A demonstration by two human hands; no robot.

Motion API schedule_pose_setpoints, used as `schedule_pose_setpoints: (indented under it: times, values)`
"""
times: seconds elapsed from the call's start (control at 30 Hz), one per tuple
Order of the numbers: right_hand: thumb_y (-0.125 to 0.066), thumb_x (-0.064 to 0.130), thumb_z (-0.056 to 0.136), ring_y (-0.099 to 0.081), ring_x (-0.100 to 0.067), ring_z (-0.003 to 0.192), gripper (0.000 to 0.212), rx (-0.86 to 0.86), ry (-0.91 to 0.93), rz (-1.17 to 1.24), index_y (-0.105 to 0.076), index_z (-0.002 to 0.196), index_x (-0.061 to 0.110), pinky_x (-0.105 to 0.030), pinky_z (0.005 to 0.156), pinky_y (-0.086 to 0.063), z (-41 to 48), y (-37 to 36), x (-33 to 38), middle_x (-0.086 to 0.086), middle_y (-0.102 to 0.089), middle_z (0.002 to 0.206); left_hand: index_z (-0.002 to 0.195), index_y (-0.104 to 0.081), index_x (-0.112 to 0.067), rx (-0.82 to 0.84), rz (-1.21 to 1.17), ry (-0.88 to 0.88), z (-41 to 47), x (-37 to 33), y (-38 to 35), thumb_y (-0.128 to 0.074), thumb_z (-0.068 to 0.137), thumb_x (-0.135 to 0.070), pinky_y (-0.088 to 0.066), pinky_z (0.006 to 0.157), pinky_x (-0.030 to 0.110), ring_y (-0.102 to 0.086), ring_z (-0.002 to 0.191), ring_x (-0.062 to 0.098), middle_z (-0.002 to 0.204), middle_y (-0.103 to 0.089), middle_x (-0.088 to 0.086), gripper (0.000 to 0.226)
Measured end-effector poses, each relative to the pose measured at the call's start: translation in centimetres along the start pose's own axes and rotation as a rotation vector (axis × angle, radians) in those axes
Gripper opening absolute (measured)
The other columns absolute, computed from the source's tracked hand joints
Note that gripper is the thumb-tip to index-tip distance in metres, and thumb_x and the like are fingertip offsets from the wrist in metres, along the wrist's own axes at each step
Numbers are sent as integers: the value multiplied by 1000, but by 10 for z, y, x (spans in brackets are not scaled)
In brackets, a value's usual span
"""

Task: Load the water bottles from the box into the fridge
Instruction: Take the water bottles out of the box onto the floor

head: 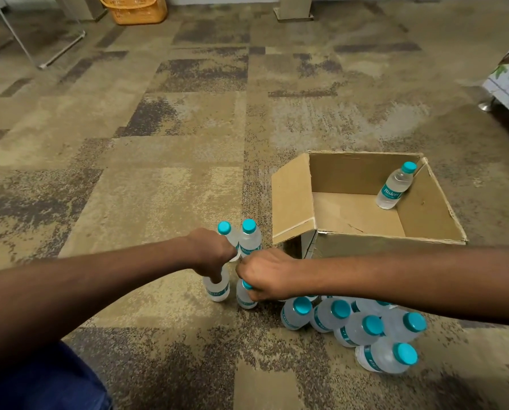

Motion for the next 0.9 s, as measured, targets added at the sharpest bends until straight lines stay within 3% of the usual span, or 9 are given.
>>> schedule_pose_setpoints:
  times: [0.2, 0.3, 0.37, 0.47, 0.5, 0.63, 0.77, 0.83, 0.9]
  values:
    - [-61, 38, 87, -57, -24, 66, 29, -21, 66, 26, -57, 91, 10, -32, 52, -48, 1, 9, -2, -8, -60, 79, 115, -57, -14, 124, 82, -42, 5, -9, -1, -66, 85, -41, -49, 66, 32, -61, 84, 20, 97, -64, 3, 42]
    - [-58, 44, 88, -55, -23, 62, 35, -94, 47, 64, -60, 87, 10, -32, 50, -46, -3, 19, -9, -6, -58, 73, 122, -55, -15, 157, 91, -56, 4, -10, 4, -66, 85, -41, -49, 70, 32, -61, 86, 20, 89, -61, 0, 46]
    - [-57, 47, 89, -56, -22, 64, 39, -157, 11, 81, -63, 91, 9, -32, 50, -47, -8, 27, -18, -4, -59, 76, 128, -52, -21, 153, 70, -56, 6, -8, 11, -67, 84, -43, -49, 70, 33, -63, 89, 21, 95, -62, 0, 51]
    - [-56, 50, 89, -59, -21, 70, 41, -260, -56, 132, -65, 100, 11, -35, 57, -51, -16, 36, -40, -3, -63, 83, 97, -58, -18, 121, 35, -16, 12, -1, 22, -68, 82, -45, -48, 65, 32, -64, 81, 20, 85, -59, 0, 33]
    - [-55, 51, 90, -60, -21, 71, 42, -294, -78, 136, -66, 101, 12, -36, 58, -52, -18, 39, -50, -4, -65, 85, 89, -57, -15, 91, 23, 0, 13, 1, 28, -66, 83, -45, -46, 63, 32, -61, 78, 20, 84, -59, 1, 32]
    - [-49, 48, 94, -60, -22, 70, 41, -414, -174, 103, -67, 95, 11, -33, 57, -50, -27, 51, -99, -5, -66, 82, 94, -54, -14, -98, 20, 32, 20, 1, 56, -54, 90, -42, -39, 59, 31, -50, 74, 20, 95, -61, 7, 29]
    - [-40, 49, 96, -61, -22, 70, 47, -475, -445, 18, -67, 92, 11, -31, 58, -50, -41, 57, -166, -5, -65, 83, 90, -45, -16, -352, -83, 96, 30, -5, 89, -51, 86, -40, -40, 58, 31, -48, 68, 22, 82, -56, 6, 25]
    - [-38, 46, 97, -59, -23, 71, 46, -467, -609, -40, -65, 90, 9, -30, 56, -46, -52, 58, -203, -7, -63, 85, 99, -47, -14, -485, -116, 111, 35, -6, 101, -50, 84, -48, -41, 54, 31, -49, 65, 23, 80, -55, 3, 38]
    - [-40, 39, 97, -56, -26, 72, 40, -493, -770, -68, -62, 88, 7, -30, 56, -40, -70, 60, -238, -10, -60, 86, 117, -46, -14, -599, -108, 101, 43, -5, 109, -45, 81, -54, -43, 50, 30, -54, 65, 22, 93, -59, 5, 53]
Point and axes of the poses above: each hand's wrist, its own z-axis towards the middle knuckle, its own y-axis out of the back of the hand, x = y × z, the point moved 5 cm from there along z, towards the middle knuckle
